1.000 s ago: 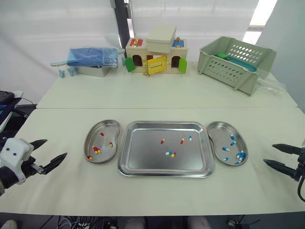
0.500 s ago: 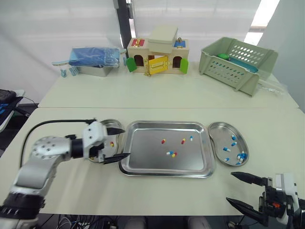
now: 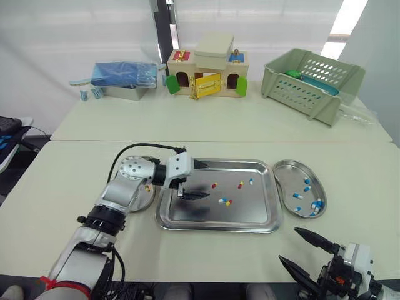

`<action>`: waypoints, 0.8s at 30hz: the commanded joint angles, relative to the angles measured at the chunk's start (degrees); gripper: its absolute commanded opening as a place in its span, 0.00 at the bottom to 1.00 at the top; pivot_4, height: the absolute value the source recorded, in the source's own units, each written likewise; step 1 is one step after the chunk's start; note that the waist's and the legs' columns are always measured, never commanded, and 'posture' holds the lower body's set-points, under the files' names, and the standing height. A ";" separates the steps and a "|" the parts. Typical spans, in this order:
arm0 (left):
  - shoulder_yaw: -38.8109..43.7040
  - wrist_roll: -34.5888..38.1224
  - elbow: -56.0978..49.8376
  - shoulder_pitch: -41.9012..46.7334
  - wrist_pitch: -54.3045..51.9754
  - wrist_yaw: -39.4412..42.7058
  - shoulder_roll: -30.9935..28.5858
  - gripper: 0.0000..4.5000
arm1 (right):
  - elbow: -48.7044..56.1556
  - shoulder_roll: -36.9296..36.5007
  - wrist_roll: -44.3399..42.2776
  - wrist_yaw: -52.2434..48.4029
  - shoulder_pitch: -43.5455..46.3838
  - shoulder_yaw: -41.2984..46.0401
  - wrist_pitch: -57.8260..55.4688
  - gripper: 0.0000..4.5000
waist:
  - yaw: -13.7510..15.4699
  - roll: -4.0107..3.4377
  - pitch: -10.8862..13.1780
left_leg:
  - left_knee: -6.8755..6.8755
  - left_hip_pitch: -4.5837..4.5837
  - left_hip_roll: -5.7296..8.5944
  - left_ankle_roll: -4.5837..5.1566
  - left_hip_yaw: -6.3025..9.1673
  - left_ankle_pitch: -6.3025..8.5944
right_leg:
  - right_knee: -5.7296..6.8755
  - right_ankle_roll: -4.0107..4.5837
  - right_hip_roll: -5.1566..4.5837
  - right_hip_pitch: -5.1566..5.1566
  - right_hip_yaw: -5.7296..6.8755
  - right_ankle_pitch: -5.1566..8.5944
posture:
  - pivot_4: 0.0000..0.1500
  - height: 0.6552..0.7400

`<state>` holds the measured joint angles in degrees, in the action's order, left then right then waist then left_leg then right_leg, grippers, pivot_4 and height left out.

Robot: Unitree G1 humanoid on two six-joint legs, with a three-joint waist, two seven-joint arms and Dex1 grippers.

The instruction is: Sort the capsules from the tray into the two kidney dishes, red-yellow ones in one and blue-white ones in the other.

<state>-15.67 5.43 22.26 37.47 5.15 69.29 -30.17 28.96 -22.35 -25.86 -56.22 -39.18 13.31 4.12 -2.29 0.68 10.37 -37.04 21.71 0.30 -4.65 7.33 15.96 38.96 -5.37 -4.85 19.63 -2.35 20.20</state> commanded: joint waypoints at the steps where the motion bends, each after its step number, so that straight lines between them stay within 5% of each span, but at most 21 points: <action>1: 0.42 -2.42 -1.11 0.71 -4.51 -5.18 1.38 1.00 | 0.88 0.48 0.25 1.42 -1.07 -0.06 2.73 0.99 | -0.01 0.00 0.00 | 0.00 0.00 0.00 0.00 0.02 0.00 | 0.00 0.00 0.00 0.00 0.01 0.00 | 1.00 1.00; 15: -0.14 -7.92 -18.48 -5.42 -31.79 -23.13 7.44 1.00 | -0.30 0.33 0.45 4.00 -3.53 -1.60 6.88 0.99 | 0.48 0.00 -0.02 | -0.05 0.01 0.03 0.00 0.09 0.00 | 0.00 0.00 -0.01 -0.07 0.02 0.00 | 1.00 1.00; 24: -2.12 -7.40 -23.41 -6.66 -38.21 -22.97 6.69 1.00 | -0.39 0.69 -0.39 5.77 -3.88 -1.88 7.88 0.99 | 0.47 -0.01 -0.03 | -0.03 0.00 0.02 -0.01 0.09 -0.01 | 0.01 0.00 -0.01 -0.07 0.03 0.00 | 1.00 1.00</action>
<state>-17.25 -1.69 0.62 31.15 -32.43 46.16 -22.93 27.26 -21.74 -25.75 -50.81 -42.19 11.16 10.85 -1.83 0.67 10.34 -37.08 21.71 0.32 -4.66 7.42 15.95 38.97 -5.37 -4.86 19.56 -2.32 20.20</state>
